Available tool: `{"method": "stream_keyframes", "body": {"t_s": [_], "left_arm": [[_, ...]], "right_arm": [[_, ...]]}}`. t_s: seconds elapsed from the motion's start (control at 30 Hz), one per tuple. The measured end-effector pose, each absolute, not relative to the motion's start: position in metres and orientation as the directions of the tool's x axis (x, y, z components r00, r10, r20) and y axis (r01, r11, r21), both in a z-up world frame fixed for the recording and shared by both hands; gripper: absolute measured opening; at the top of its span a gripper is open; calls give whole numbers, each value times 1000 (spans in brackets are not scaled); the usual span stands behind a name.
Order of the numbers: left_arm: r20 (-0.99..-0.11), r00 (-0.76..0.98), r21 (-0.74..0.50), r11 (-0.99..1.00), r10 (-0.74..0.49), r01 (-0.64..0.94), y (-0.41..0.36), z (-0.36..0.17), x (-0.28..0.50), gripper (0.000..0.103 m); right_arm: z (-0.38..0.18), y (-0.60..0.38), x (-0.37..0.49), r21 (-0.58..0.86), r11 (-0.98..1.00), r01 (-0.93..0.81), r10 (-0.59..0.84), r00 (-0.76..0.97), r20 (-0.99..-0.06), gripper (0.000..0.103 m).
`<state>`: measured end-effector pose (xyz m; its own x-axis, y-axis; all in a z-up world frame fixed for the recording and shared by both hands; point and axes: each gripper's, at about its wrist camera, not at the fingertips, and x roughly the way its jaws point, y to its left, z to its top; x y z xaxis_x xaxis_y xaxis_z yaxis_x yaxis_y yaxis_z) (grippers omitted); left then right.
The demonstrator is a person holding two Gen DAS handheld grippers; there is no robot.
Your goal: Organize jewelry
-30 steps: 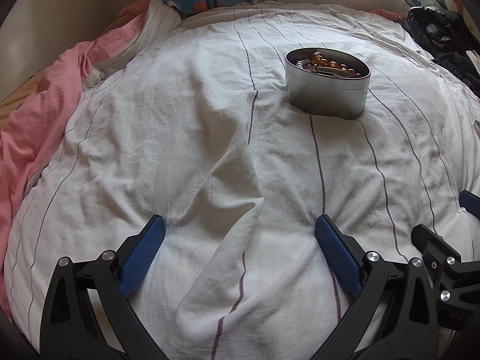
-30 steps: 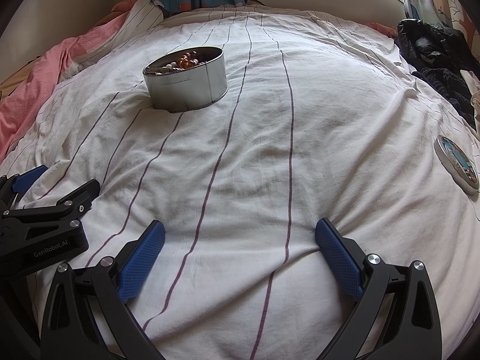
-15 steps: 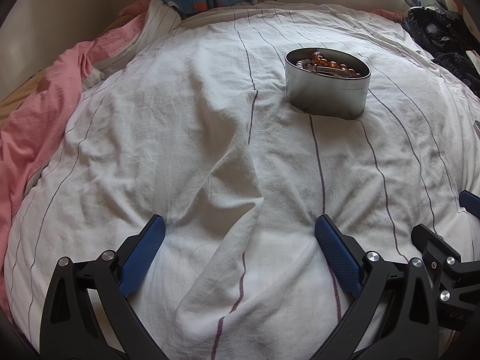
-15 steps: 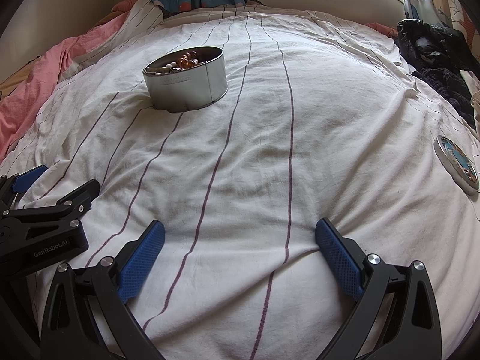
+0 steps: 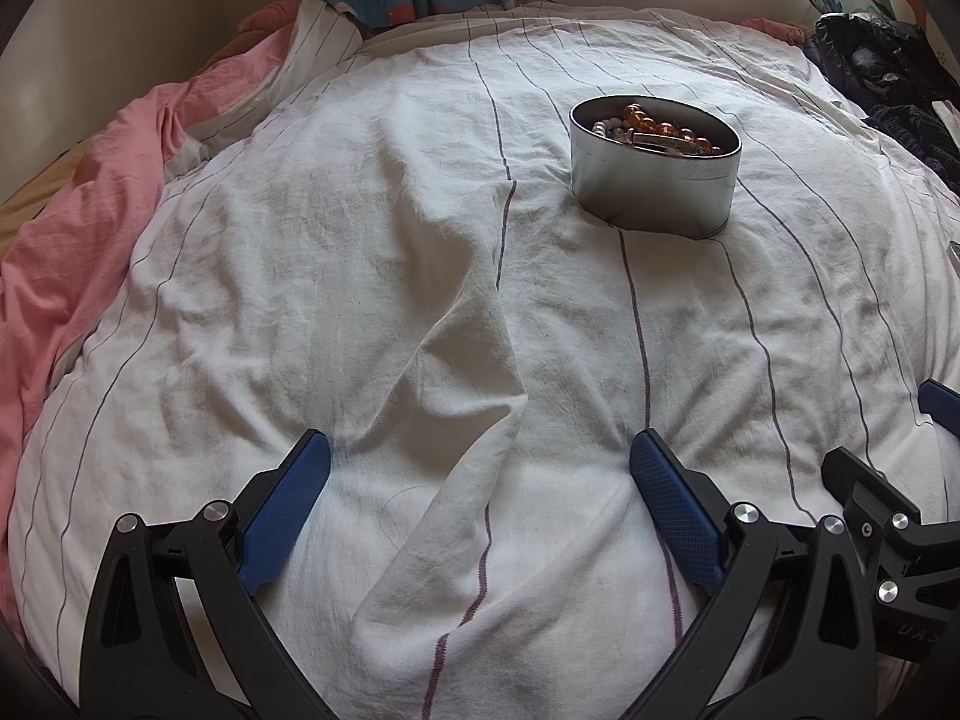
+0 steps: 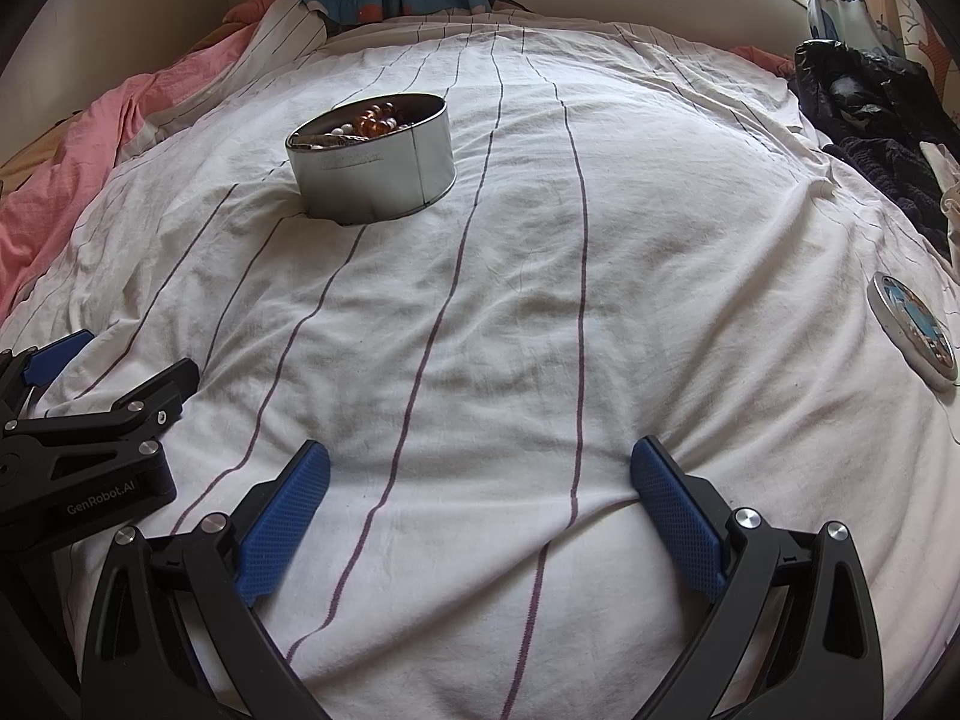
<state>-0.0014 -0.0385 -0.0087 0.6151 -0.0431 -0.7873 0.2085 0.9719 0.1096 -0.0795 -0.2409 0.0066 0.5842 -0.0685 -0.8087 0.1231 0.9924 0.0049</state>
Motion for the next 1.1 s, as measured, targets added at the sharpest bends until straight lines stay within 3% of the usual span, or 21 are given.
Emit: {"method": "stream_keyframes", "body": {"t_s": [1.1], "left_arm": [[-787, 615, 110, 972, -43, 209, -39, -9, -1, 96]], "right_arm": [[7, -240, -79, -1, 992, 125, -74, 585, -808, 96]]}}
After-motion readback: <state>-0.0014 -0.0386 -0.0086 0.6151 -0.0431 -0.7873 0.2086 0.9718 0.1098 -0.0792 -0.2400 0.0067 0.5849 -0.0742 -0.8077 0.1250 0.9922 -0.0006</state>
